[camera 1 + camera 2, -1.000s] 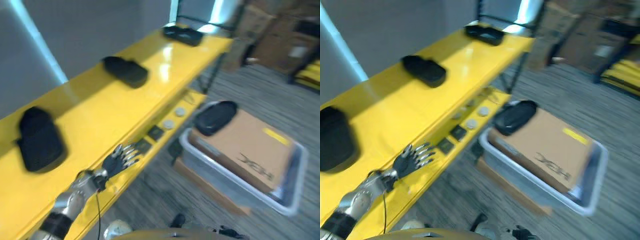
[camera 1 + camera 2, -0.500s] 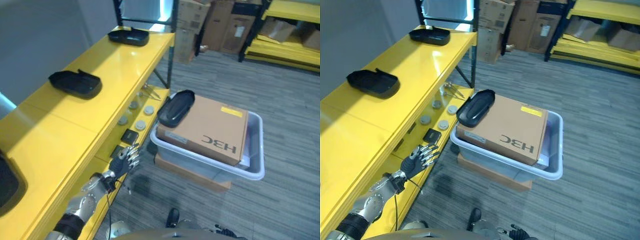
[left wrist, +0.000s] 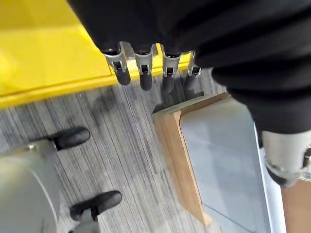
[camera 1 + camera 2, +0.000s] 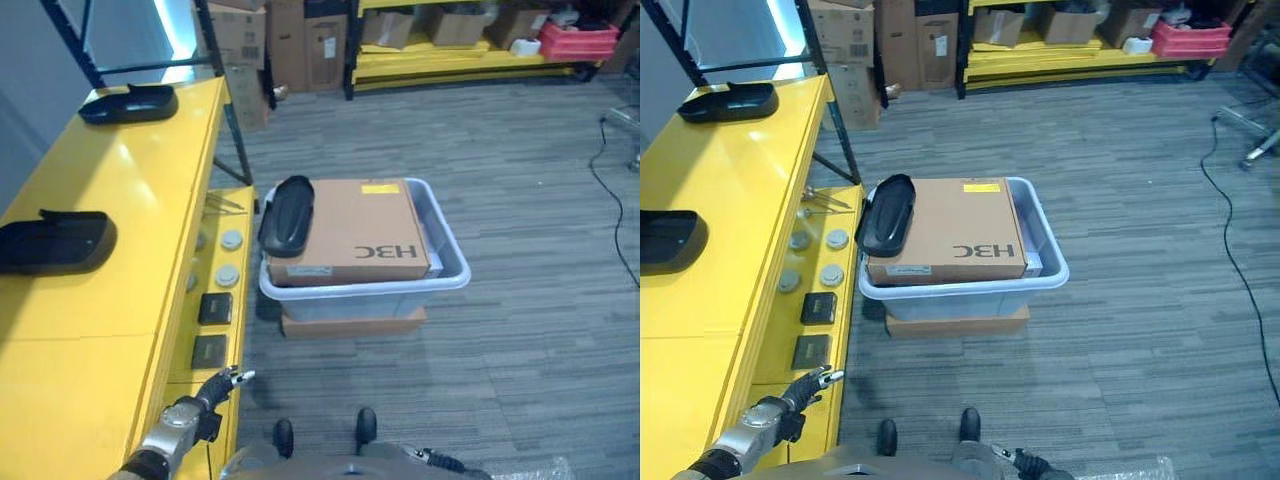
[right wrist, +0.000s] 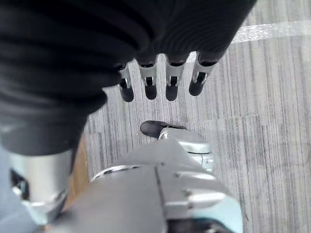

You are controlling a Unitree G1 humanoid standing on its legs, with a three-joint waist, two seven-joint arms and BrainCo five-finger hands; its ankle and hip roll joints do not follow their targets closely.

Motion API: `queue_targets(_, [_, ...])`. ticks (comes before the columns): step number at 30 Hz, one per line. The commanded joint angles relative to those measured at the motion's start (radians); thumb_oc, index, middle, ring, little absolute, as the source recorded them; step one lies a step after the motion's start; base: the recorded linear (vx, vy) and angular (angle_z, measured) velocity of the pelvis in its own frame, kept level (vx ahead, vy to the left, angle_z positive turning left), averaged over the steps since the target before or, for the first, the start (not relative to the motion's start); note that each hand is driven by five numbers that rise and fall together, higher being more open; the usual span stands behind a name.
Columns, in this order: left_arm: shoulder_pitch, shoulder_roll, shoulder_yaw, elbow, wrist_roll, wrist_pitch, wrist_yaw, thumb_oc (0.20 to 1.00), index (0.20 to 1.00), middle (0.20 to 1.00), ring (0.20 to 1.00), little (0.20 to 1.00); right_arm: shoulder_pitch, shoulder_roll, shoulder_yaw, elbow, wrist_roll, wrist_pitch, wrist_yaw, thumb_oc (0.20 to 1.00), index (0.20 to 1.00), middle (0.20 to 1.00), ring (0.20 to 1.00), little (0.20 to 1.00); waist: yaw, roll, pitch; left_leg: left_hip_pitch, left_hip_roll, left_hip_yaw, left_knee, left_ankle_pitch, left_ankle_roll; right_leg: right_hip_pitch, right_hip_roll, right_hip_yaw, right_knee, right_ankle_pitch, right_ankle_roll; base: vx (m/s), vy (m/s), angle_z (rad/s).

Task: Move parts from the plastic box to the shelf.

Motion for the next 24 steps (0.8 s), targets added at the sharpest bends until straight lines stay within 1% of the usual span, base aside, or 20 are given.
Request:
queue_targets(1, [-0.004,-0.004,0.039,0.091,0.082,-0.083,0.117,1.0,1.0,1.0,1.0,1.0,-0.031,-0.015,0.01,0.042,-0.017,-0.048,-0.006,1.0,1.0,1.0,1.0,1.0,0.034,-0.009,-0.003,-0.044,0.036,0.011,0.076,-0.024,-0.036,0.036,0.035,0.002,0.027,-0.076,0.029,0.03,0.036,-0.06])
queue_targets(5, [0.013,-0.019,0.067,0.157,0.085,-0.107,0.144,1.0,1.0,1.0,1.0,1.0,-0.027,-0.006,-0.002,0.053,-0.042,-0.071,-0.002,1.0,1.0,1.0,1.0,1.0,0.038,-0.016,-0.006,-0.034,0.031,0.012,0.074,-0.031,-0.029,0.045,0.035,0.002,0.021,-0.076,0.028,0.01,0.007,-0.03])
queue_targets(6, [0.026,-0.063,0.197,0.38,0.054,-0.156,0.292,1.0,1.0,1.0,1.0,1.0,-0.031,-0.008,0.042,-0.078,0.053,-0.048,-0.032,1.0,1.0,1.0,1.0,1.0,0.067,-0.054,0.06,-0.076,0.038,-0.001,0.133,-0.037,-0.036,0.033,0.024,-0.054,0.078,-0.086,0.024,0.0,0.0,0.0])
queue_targets(7, [0.026,-0.06,0.198,0.377,0.05,-0.158,0.291,1.0,1.0,1.0,1.0,1.0,-0.03,-0.008,0.04,-0.08,0.045,-0.048,-0.03,1.0,1.0,1.0,1.0,1.0,0.066,-0.053,0.059,-0.071,0.038,0.001,0.131,-0.039,-0.035,0.033,0.023,-0.053,0.08,-0.086,0.025,0.02,0.063,-0.02])
queue_targets(9, [0.034,-0.05,0.198,0.348,0.038,-0.146,0.294,1.0,1.0,1.0,1.0,1.0,-0.037,-0.01,0.04,-0.093,0.063,-0.026,-0.031,1.0,1.0,1.0,1.0,1.0,0.072,-0.048,0.056,-0.055,0.026,-0.001,0.129,-0.049,-0.023,0.031,0.011,-0.048,0.093,-0.085,0.033,0.03,0.095,-0.02])
queue_targets(11, [0.044,-0.044,0.188,0.339,0.063,-0.135,0.299,1.0,1.0,1.0,1.0,1.0,-0.051,-0.007,0.042,-0.101,0.072,-0.02,-0.022,1.0,1.0,1.0,1.0,1.0,0.078,-0.047,0.053,-0.051,0.021,0.002,0.134,-0.058,-0.016,0.03,0.005,-0.044,0.098,-0.086,0.035,0.02,0.056,-0.02])
queue_targets(14, [0.054,-0.046,0.185,0.358,0.067,-0.144,0.294,1.0,1.0,1.0,1.0,1.0,-0.057,-0.003,0.058,-0.121,0.076,-0.004,-0.035,1.0,1.0,1.0,1.0,1.0,0.081,-0.05,0.047,-0.042,0.013,0.001,0.133,-0.066,-0.006,0.034,0.006,-0.031,0.095,-0.087,0.033,0.05,0.054,-0.07])
queue_targets(17, [0.055,-0.053,0.178,0.363,0.067,-0.149,0.283,1.0,1.0,1.0,1.0,1.0,-0.059,-0.001,0.05,-0.106,0.094,-0.007,-0.048,1.0,1.0,1.0,1.0,1.0,0.083,-0.051,0.043,-0.039,0.007,-0.003,0.135,-0.071,0.001,0.034,0.006,-0.019,0.099,-0.088,0.035,0.04,0.048,-0.03])
queue_targets(19, [0.053,-0.054,0.169,0.354,0.081,-0.144,0.277,1.0,1.0,1.0,1.0,1.0,-0.062,-0.001,0.041,-0.093,0.096,-0.017,-0.053,1.0,1.0,1.0,1.0,1.0,0.085,-0.048,0.046,-0.042,0.0,-0.011,0.143,-0.076,0.011,0.025,0.005,-0.007,0.126,-0.097,0.035,0.02,0.062,-0.06])
queue_targets(20, [0.05,-0.053,0.165,0.348,0.086,-0.138,0.273,1.0,1.0,1.0,1.0,1.0,-0.065,0.001,0.037,-0.089,0.104,-0.021,-0.054,1.0,1.0,1.0,1.0,1.0,0.087,-0.046,0.049,-0.045,-0.005,-0.016,0.149,-0.079,0.019,0.018,0.005,-0.003,0.151,-0.105,0.034,0.01,0.064,-0.07])
queue_targets(21, [0.048,-0.05,0.157,0.344,0.088,-0.135,0.271,1.0,1.0,1.0,1.0,1.0,-0.07,0.003,0.034,-0.089,0.108,-0.027,-0.058,1.0,1.0,1.0,1.0,1.0,0.088,-0.043,0.055,-0.048,-0.009,-0.021,0.157,-0.08,0.029,-0.002,0.002,-0.002,0.204,-0.108,0.036,-0.01,0.063,-0.1])
queue_targets(23, [0.047,-0.043,0.147,0.33,0.092,-0.134,0.27,1.0,1.0,1.0,1.0,1.0,-0.077,0.007,0.03,-0.103,0.125,-0.033,-0.063,1.0,1.0,1.0,1.0,1.0,0.086,-0.037,0.073,-0.055,-0.017,-0.028,0.179,-0.088,0.049,-0.068,-0.008,0.012,0.329,-0.085,0.05,-0.03,0.041,-0.21])
queue_targets(24, [0.048,-0.034,0.139,0.316,0.084,-0.132,0.27,1.0,1.0,1.0,1.0,1.0,-0.08,0.01,0.03,-0.117,0.136,-0.035,-0.076,1.0,1.0,1.0,1.0,1.0,0.082,-0.028,0.086,-0.062,-0.014,-0.03,0.194,-0.089,0.06,-0.12,-0.011,0.025,0.412,-0.066,0.056,-0.04,0.013,-0.34])
